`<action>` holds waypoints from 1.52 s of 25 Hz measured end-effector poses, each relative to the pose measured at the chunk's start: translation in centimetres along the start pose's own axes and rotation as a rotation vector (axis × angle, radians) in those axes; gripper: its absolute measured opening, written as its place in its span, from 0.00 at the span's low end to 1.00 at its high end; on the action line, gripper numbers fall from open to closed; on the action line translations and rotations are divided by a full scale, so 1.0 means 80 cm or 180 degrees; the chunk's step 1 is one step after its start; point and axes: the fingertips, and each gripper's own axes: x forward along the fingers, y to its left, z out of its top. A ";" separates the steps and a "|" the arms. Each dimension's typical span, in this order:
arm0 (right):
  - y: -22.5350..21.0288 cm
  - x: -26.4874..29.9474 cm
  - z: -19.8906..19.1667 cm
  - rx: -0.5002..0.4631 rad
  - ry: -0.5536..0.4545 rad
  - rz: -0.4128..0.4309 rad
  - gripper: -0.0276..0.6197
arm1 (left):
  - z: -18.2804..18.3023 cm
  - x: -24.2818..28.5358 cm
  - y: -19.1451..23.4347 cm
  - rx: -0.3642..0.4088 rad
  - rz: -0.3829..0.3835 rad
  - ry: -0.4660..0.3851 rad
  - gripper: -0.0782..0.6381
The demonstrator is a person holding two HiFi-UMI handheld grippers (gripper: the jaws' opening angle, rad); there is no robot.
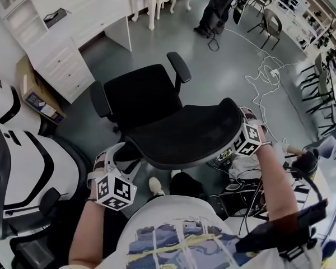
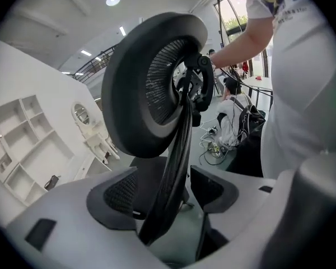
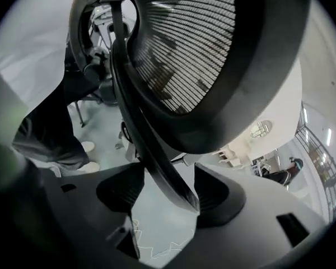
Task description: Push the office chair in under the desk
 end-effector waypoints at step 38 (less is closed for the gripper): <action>-0.091 0.096 0.029 -0.0856 -0.0417 0.0430 0.40 | -0.020 0.107 0.077 0.0521 -0.0195 0.1033 0.28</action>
